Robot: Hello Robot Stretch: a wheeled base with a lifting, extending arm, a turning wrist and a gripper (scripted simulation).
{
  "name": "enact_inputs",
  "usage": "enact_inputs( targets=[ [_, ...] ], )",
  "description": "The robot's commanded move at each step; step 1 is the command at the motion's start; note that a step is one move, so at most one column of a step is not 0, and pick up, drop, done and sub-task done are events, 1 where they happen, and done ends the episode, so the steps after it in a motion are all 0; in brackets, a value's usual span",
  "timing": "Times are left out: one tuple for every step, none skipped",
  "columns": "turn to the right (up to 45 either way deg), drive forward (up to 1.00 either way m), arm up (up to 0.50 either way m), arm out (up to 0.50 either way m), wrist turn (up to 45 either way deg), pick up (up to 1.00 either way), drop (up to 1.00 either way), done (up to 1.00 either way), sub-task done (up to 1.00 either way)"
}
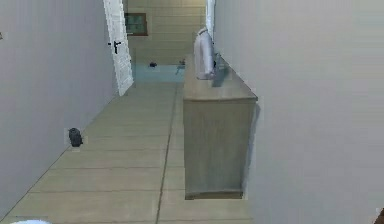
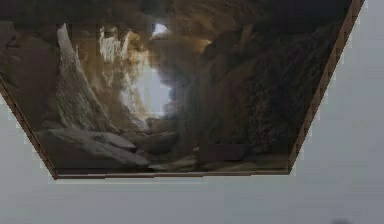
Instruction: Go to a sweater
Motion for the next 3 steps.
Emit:
enact_inputs(
  targets=[
    [-6.0,0.0,0.0,0.0,0.0,0.0,0.0,0.0,0.0],
    [0.0,0.6,0.0,0.0,0.0,0.0,0.0,0.0,0.0],
    [12.0,0.0,0.0,0.0,0.0,0.0,0.0,0.0,0.0]
  ],
)
